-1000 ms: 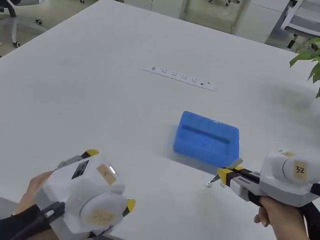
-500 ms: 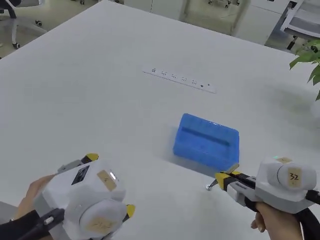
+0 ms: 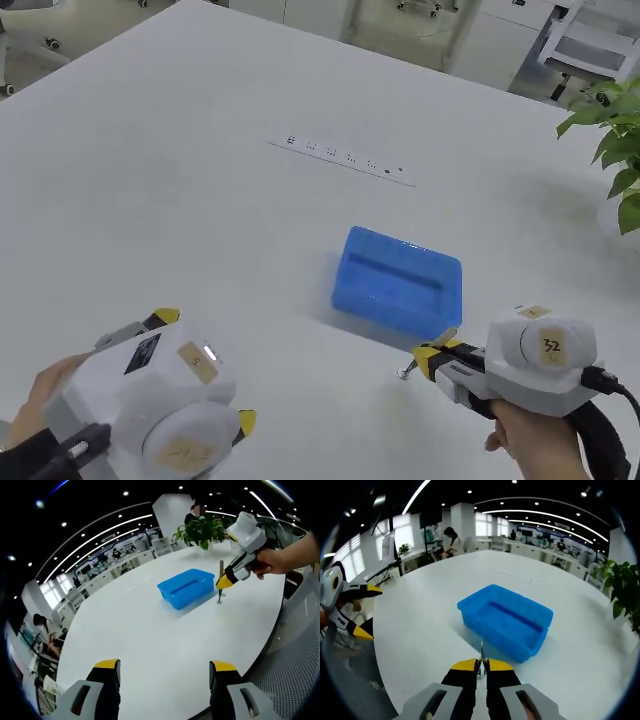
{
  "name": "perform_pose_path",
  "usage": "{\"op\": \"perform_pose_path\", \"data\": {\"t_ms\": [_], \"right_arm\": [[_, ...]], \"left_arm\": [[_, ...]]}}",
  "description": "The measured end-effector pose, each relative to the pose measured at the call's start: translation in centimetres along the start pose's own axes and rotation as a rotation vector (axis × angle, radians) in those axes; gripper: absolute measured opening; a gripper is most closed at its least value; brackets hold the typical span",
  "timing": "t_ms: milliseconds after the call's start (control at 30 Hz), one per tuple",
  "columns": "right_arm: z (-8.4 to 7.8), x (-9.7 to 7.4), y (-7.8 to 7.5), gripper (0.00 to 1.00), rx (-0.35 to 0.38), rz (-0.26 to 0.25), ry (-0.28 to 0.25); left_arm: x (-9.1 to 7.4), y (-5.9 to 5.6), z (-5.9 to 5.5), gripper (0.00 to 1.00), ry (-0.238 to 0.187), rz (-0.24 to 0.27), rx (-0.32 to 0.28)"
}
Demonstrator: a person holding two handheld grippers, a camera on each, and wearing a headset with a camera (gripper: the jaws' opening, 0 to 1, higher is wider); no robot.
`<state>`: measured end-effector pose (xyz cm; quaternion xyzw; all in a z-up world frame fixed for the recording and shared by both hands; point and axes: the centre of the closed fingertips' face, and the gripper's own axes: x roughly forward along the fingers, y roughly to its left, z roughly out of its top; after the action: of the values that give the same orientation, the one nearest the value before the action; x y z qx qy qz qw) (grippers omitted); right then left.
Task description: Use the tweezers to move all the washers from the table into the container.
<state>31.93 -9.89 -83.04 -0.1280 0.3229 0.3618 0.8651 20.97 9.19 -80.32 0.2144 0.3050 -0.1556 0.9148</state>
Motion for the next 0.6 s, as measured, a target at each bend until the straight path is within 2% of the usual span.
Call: {"op": "perform_pose_path", "data": {"t_ms": [167, 300, 567, 600], "right_arm": [[0.7, -0.2, 0.0, 0.02, 0.001, -0.007, -0.015], [1.3, -0.4, -0.2, 0.02, 0.018, 0.008, -0.020], [3.4, -1.2, -0.4, 0.01, 0.022, 0.010, -0.061], [4.0, -1.3, -0.6, 0.01, 0.027, 0.009, -0.079]], "left_arm": [[0.0, 0.0, -0.1, 0.74, 0.005, 0.003, 0.000], [0.0, 0.2, -0.2, 0.74, 0.010, 0.009, -0.014], [0.1, 0.1, -0.2, 0.74, 0.010, 0.006, -0.007], [0.1, 0.1, -0.2, 0.74, 0.011, 0.005, -0.006]]}}
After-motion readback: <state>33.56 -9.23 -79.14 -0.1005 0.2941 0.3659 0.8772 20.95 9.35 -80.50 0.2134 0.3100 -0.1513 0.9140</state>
